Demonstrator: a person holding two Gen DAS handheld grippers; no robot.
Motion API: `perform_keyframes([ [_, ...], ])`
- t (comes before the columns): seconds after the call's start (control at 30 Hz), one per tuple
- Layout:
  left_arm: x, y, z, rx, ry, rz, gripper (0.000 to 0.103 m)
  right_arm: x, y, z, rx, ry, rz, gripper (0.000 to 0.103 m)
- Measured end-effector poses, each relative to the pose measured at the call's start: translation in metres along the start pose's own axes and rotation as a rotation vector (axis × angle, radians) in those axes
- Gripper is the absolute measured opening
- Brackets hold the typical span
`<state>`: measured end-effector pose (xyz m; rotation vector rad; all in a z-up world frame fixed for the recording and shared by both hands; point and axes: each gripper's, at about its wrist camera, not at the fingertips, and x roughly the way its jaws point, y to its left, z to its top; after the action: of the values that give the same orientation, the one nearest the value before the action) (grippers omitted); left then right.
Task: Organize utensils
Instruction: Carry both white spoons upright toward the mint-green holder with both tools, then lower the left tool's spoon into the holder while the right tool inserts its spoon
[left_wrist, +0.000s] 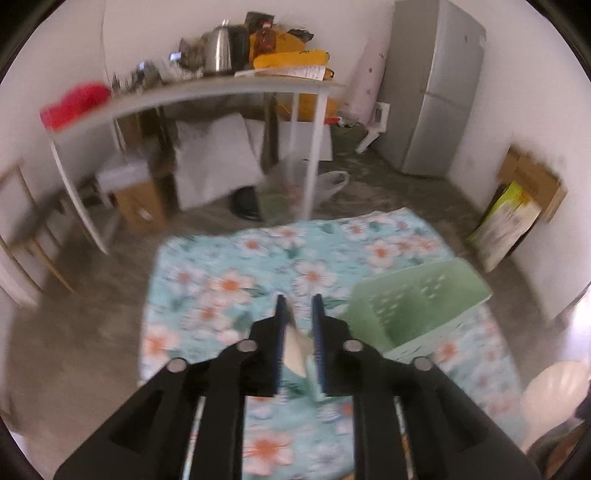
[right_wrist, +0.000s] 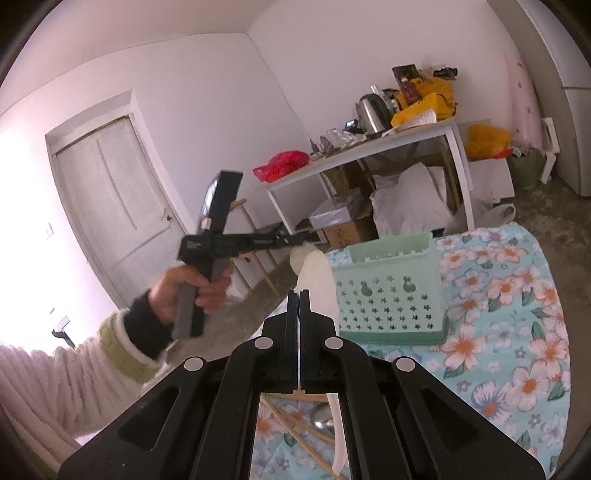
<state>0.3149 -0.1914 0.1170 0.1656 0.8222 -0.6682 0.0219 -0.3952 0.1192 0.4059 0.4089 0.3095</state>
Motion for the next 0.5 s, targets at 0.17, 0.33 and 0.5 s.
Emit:
perform_keyframes([
  [0.17, 0.004, 0.005, -0.001, -0.072, -0.031, -0.078, 0.037, -0.001, -0.004, 0.018, 0.011, -0.060, 0.028, 0.000],
  [0.33, 0.002, 0.008, -0.002, -0.097, -0.052, -0.119, 0.042, 0.000, -0.004, 0.052, -0.005, -0.184, 0.074, 0.000],
  [0.5, -0.001, 0.012, -0.004, -0.129, -0.066, -0.137, 0.044, 0.021, -0.009, 0.085, -0.071, -0.281, 0.033, 0.000],
])
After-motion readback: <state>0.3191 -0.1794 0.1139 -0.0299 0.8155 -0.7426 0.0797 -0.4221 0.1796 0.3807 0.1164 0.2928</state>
